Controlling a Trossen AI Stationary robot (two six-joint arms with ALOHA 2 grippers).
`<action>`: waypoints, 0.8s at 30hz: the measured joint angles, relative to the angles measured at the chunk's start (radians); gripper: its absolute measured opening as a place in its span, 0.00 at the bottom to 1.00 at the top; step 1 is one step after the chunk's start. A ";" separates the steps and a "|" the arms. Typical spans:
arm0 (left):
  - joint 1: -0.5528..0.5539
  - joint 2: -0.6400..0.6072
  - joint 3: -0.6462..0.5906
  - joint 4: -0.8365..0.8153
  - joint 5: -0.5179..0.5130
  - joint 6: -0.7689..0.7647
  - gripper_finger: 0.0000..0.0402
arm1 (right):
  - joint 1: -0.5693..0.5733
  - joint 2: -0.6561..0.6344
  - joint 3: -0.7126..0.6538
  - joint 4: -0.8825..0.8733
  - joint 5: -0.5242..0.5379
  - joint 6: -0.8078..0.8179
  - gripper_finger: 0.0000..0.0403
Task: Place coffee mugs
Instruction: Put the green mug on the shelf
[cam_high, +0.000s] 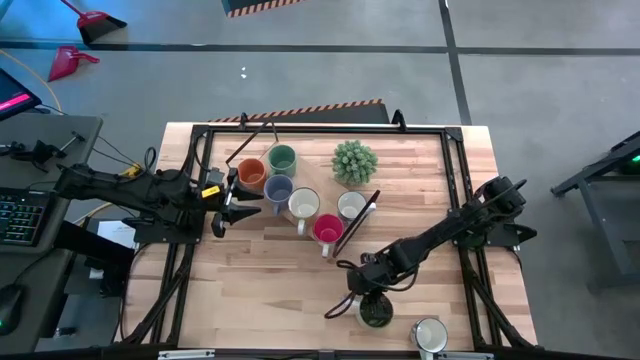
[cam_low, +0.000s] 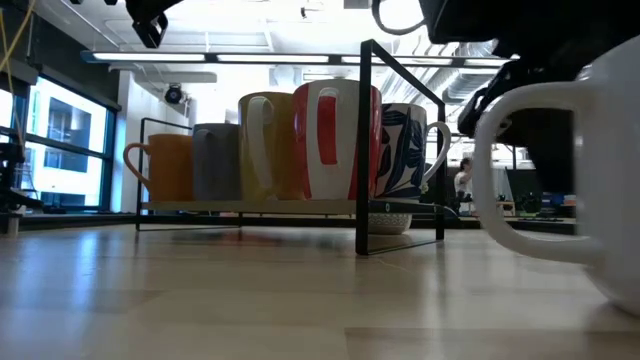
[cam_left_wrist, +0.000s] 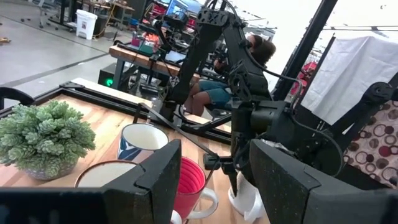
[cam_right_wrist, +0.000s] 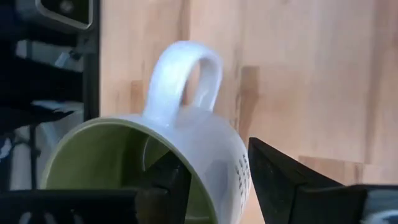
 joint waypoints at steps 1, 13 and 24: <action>0.000 0.000 0.000 0.000 0.000 0.003 0.45 | 0.000 0.000 0.000 0.003 0.023 0.008 0.33; 0.000 0.000 0.000 0.000 0.000 0.033 0.45 | -0.020 0.000 0.000 0.001 -0.008 0.049 0.33; 0.000 0.000 0.000 0.001 0.000 0.034 0.45 | -0.020 0.070 0.000 -0.007 -0.014 0.068 0.33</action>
